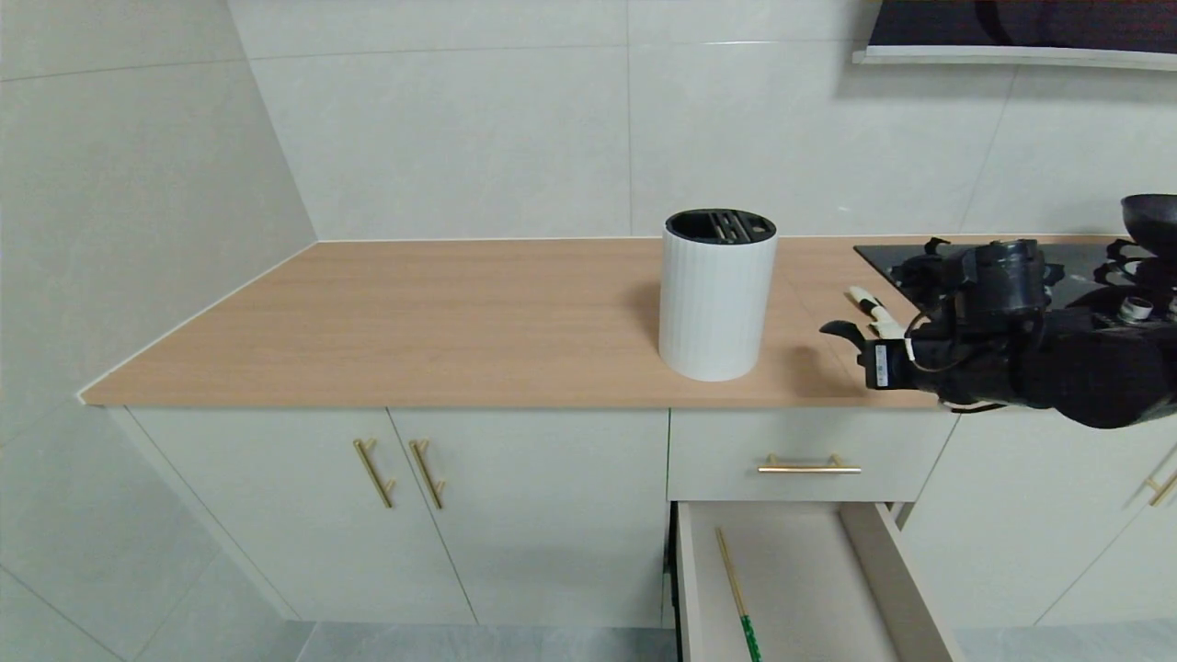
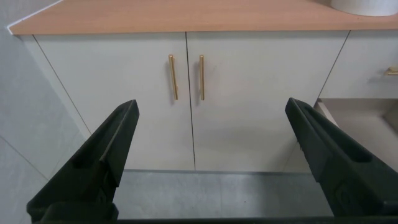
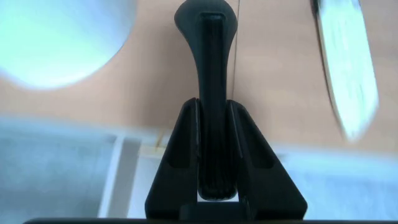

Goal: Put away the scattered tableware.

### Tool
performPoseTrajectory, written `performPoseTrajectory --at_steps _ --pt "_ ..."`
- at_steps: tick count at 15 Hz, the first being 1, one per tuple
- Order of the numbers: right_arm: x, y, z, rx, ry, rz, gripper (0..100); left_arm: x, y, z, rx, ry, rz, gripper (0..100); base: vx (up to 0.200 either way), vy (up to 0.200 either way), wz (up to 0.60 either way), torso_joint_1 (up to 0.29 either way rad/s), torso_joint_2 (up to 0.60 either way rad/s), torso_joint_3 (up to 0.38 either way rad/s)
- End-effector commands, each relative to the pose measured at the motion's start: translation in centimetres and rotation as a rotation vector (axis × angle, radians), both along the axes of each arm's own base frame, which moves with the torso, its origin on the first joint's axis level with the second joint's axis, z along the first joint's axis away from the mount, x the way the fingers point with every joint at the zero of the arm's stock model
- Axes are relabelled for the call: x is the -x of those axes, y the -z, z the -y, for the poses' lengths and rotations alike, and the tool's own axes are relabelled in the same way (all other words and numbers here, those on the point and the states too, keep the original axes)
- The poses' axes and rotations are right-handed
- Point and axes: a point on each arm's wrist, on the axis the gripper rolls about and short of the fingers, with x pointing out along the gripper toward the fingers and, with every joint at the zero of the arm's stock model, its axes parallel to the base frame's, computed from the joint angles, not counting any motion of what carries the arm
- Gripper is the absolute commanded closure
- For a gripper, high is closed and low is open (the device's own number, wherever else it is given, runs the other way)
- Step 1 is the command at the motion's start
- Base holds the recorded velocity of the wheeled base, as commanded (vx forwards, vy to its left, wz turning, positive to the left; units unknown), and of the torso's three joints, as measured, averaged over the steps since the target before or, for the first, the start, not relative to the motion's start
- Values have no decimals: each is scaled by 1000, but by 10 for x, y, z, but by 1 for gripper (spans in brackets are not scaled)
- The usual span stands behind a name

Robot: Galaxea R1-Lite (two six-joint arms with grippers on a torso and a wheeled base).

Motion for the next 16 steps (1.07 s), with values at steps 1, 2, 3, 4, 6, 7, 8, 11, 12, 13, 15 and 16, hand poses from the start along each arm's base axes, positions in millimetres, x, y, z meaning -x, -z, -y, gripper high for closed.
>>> performPoseTrajectory --at_steps 1,2,3,4,6,7,8,11,12,13,15,16 --pt "51 -21 0 -20 -18 21 100 0 0 0 1 0 -1 0 0 0 0 0 0 0" --pt "61 -16 0 -15 -27 1 100 0 0 0 1 0 -1 0 0 0 0 0 0 0" --pt "65 -14 0 -14 -29 -8 100 0 0 0 1 0 -1 0 0 0 0 0 0 0" --pt "73 -6 0 -7 -30 -33 100 0 0 0 1 0 -1 0 0 0 0 0 0 0" --pt "83 3 3 -3 -30 -66 100 0 0 0 1 0 -1 0 0 0 0 0 0 0" --pt "84 2 3 -5 -28 -63 100 0 0 0 1 0 -1 0 0 0 0 0 0 0" --pt "87 4 4 -3 -30 -67 100 0 0 0 1 0 -1 0 0 0 0 0 0 0" --pt "87 12 4 3 -33 -96 100 0 0 0 1 0 -1 0 0 0 0 0 0 0" --pt "87 13 4 4 -32 -99 100 0 0 0 -1 0 -1 0 0 0 0 0 0 0" --pt "86 15 4 6 -32 -105 100 0 0 0 -1 0 -1 0 0 0 0 0 0 0" --pt "85 17 4 8 -32 -112 100 0 0 0 1 0 -1 0 0 0 0 0 0 0" --pt "85 17 4 8 -32 -115 100 0 0 0 -1 0 -1 0 0 0 0 0 0 0"
